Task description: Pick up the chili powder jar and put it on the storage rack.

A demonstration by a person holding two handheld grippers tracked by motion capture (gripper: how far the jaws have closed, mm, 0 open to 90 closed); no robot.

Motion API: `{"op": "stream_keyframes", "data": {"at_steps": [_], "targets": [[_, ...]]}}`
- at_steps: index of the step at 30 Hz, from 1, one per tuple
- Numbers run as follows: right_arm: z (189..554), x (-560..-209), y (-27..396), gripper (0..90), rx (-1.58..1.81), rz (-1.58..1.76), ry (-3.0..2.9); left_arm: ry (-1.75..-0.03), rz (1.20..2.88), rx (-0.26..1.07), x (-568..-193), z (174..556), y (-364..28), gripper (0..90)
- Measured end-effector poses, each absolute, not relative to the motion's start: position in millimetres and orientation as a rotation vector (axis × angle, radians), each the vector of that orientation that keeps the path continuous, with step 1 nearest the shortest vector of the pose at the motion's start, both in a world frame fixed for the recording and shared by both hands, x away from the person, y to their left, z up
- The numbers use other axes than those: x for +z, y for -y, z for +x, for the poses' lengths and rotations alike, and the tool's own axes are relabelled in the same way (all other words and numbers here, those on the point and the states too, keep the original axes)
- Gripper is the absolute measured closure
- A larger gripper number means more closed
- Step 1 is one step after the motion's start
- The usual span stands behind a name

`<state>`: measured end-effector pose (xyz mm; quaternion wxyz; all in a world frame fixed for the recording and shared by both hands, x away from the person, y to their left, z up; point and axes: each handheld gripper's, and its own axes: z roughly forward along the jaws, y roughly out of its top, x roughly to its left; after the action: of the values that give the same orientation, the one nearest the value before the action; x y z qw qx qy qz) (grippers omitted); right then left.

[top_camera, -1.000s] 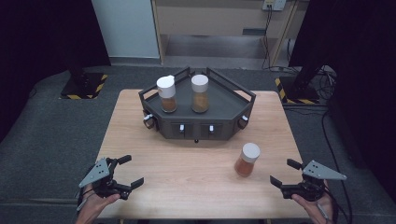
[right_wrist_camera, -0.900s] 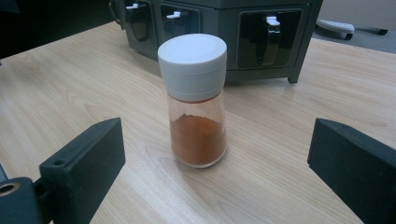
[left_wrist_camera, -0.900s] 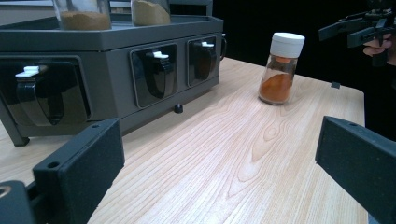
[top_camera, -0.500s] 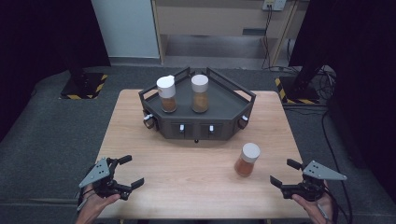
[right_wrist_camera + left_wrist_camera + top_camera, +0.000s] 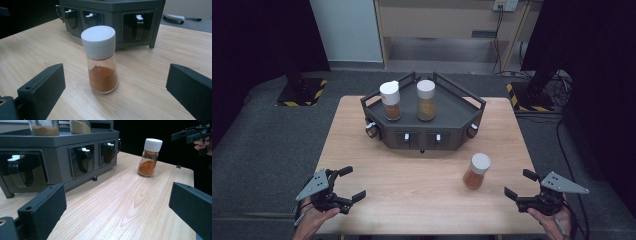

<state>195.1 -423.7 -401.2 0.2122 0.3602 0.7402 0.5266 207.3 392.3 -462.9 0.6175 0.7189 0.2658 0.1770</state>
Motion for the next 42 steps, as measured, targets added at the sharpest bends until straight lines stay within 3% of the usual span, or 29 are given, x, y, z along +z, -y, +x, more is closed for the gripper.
{"op": "stream_keyframes", "data": {"at_steps": [42], "targets": [[208.1, -353.6, 421.9, 3.6, 1.449, 0.965, -2.083, -0.613, 1.667, 0.412, -461.0, 206.2, -391.3, 0.0]]}}
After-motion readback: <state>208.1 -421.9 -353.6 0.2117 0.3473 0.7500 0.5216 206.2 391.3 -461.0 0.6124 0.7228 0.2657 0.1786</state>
